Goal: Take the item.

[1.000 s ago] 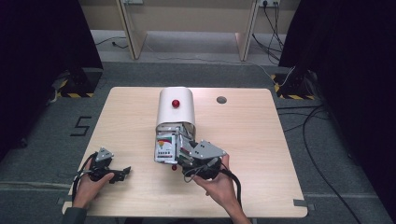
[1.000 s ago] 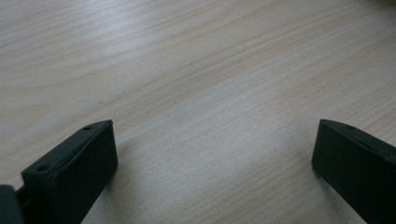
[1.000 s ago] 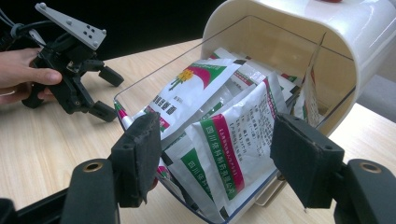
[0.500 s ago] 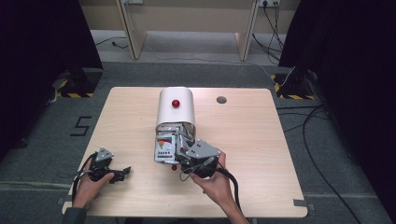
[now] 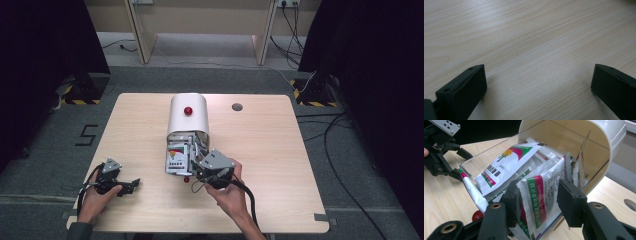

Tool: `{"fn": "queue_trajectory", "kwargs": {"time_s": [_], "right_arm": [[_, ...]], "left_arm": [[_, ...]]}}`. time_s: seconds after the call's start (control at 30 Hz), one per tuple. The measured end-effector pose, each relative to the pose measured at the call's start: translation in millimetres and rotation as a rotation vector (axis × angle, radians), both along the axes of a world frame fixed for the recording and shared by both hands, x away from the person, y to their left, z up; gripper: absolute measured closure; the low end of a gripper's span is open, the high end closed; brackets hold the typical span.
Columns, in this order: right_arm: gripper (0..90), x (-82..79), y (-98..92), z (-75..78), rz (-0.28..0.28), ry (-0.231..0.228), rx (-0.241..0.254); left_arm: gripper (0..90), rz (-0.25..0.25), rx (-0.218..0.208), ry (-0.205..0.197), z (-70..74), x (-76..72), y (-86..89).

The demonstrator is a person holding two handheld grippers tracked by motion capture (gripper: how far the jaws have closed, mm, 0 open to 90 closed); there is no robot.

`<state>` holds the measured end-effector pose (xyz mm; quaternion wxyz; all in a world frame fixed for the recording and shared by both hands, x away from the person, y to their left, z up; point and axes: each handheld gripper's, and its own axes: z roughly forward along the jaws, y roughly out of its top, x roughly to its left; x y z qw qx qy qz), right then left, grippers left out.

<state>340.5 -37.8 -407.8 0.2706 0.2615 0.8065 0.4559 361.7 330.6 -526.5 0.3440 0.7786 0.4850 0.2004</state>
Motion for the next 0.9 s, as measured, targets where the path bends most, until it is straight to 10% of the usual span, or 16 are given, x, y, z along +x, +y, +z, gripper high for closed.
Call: {"fn": "queue_trajectory", "kwargs": {"time_s": [0.9], "right_arm": [[83.7, -3.1, -13.6, 8.5, 0.030, -0.083, 0.084]], "left_arm": [[0.0, 0.000, 0.000, 0.000, 0.0, 0.0, 0.0]]}}
